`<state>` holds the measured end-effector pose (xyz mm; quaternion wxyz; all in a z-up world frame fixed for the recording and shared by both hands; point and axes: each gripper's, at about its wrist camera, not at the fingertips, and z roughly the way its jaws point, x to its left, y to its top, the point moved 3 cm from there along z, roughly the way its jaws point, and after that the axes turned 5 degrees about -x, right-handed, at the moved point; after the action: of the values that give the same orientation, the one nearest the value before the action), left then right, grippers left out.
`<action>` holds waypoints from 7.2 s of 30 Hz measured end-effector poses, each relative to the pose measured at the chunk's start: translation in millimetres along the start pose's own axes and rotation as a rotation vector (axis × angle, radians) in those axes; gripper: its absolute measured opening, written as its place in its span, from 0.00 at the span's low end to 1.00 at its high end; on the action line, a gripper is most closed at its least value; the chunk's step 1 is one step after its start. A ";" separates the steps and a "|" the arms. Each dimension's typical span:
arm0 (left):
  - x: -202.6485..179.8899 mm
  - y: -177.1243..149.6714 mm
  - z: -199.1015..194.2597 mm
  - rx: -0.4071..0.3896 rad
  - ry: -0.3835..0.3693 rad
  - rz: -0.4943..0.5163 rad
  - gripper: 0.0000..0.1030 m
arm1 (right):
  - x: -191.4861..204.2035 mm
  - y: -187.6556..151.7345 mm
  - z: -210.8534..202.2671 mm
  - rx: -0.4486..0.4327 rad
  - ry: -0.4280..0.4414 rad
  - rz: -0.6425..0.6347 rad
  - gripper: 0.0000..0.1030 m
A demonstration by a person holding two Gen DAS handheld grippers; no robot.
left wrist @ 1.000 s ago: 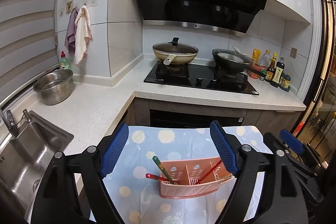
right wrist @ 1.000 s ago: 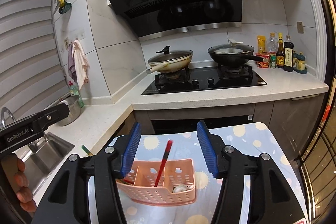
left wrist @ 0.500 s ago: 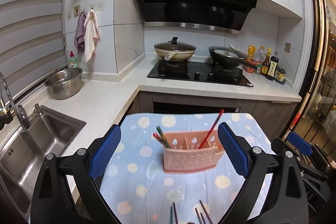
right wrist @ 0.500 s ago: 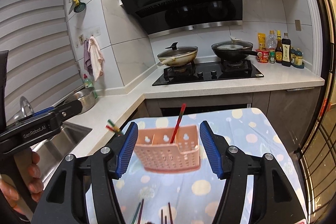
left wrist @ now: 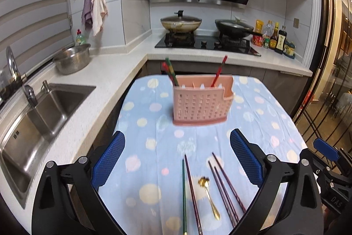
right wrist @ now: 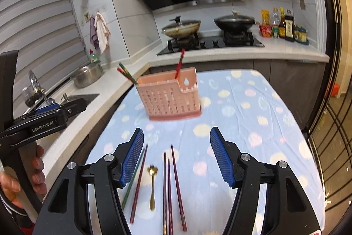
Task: Organize utensils
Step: 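Withdraw both tools from the holder back over the table, then approach the remaining green chopstick with the left tool while the right tool approaches the dark chopsticks, then grasp the green chopstick with the left tool while the right tool grasps a gold-banded dark chopstick, then lift both chopsticks and carry them above the pink holder with both tools, then open the left tool over the holder while the right tool releases its chopstick there, then withdraw both tools from the holder back over the remaining utensils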
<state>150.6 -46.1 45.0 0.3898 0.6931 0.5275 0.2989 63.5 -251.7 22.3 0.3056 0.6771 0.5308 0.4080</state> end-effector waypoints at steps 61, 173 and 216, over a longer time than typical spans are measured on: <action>14.1 -219.6 37.7 0.429 0.058 -0.012 0.87 | -10.9 -179.0 56.3 0.358 -0.066 -0.071 0.24; -8.6 189.9 131.7 -0.161 -0.069 -0.011 0.07 | 29.7 196.3 183.9 -0.184 0.076 0.000 0.07; -19.0 104.6 47.9 -0.114 -0.052 0.002 0.55 | 35.6 102.3 74.4 -0.134 0.033 -0.059 0.37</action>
<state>237.2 -89.8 109.7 0.4418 0.6779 0.4988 0.3106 180.5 -241.4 81.3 0.3534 0.6324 0.5270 0.4444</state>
